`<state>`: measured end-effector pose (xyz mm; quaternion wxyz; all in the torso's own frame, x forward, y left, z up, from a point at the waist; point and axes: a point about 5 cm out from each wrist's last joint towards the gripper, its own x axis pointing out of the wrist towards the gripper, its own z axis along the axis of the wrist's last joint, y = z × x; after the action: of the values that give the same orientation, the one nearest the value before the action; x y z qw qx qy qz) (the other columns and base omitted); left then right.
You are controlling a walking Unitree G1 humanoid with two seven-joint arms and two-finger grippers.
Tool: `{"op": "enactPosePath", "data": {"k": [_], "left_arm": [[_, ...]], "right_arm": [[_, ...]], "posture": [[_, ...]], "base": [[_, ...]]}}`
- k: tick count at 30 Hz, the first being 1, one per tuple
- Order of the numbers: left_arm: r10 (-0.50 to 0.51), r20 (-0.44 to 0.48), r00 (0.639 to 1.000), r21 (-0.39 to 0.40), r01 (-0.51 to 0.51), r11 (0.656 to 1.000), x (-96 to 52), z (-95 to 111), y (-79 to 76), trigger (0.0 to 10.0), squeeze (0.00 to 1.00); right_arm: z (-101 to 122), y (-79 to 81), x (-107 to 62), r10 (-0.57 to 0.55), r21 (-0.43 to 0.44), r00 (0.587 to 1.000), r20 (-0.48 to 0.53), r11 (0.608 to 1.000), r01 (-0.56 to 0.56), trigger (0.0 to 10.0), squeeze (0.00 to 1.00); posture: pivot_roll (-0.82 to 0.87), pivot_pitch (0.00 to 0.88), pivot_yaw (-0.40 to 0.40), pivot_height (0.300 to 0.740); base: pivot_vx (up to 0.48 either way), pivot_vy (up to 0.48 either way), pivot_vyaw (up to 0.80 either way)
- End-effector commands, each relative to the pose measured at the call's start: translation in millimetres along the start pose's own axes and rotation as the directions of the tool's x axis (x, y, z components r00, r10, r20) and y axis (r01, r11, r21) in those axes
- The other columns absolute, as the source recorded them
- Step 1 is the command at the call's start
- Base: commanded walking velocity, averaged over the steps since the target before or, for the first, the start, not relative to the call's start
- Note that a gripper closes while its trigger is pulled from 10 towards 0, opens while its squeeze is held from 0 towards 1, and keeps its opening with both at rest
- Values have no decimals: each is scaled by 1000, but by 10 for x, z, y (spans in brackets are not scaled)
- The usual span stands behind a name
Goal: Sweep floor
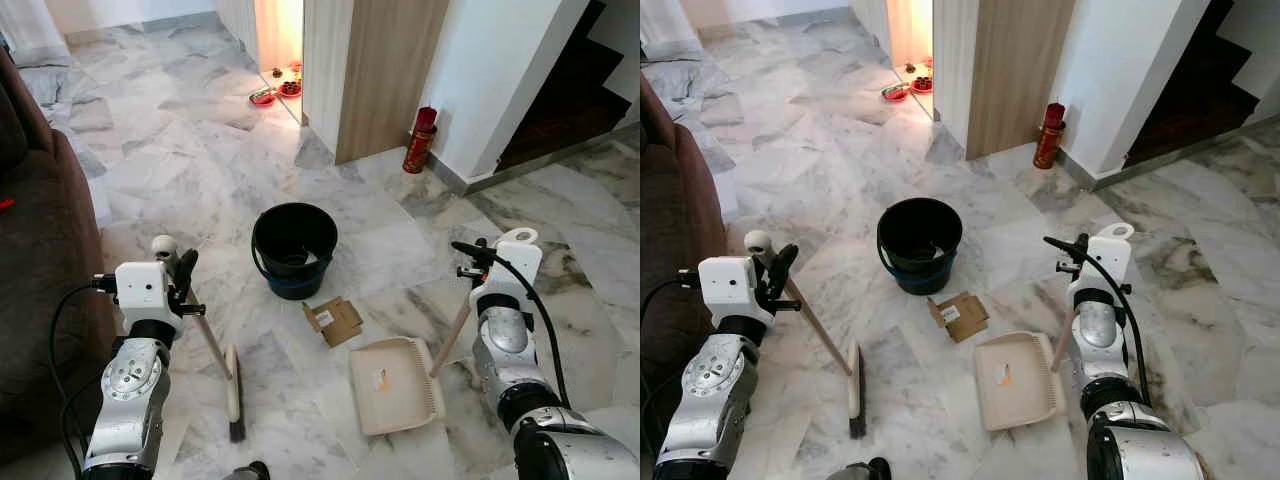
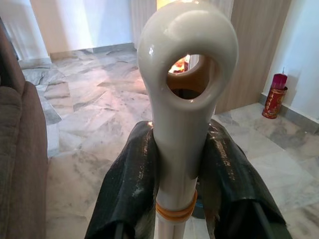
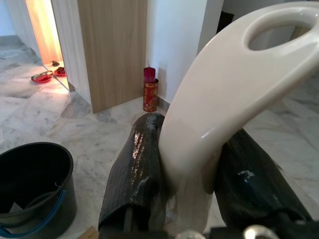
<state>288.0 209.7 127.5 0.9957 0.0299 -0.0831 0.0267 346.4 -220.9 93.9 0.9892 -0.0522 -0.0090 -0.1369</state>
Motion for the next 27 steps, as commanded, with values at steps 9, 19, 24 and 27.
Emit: {"op": "enactPosePath", "data": {"k": [9,19,24,27], "left_arm": [[-7,35,999,19,6,1000,5,68,-2,10000,0],[-6,45,999,39,4,999,14,81,-7,10000,0],[-7,51,999,33,5,999,15,87,-13,10000,0],[-5,49,999,34,3,999,14,87,-11,10000,0]], "right_arm": [[135,56,60,20,30,998,54,999,-22,10000,0],[138,62,63,25,29,998,53,999,-27,10000,0],[143,70,65,27,28,998,55,999,-28,10000,0],[146,75,65,29,28,998,57,999,-31,10000,0]], "posture": [[84,109,-34,740],[86,107,-36,740],[86,107,-36,740],[86,107,-36,740]], "base": [[295,0,0],[182,0,0],[0,0,0],[0,0,0]]}}
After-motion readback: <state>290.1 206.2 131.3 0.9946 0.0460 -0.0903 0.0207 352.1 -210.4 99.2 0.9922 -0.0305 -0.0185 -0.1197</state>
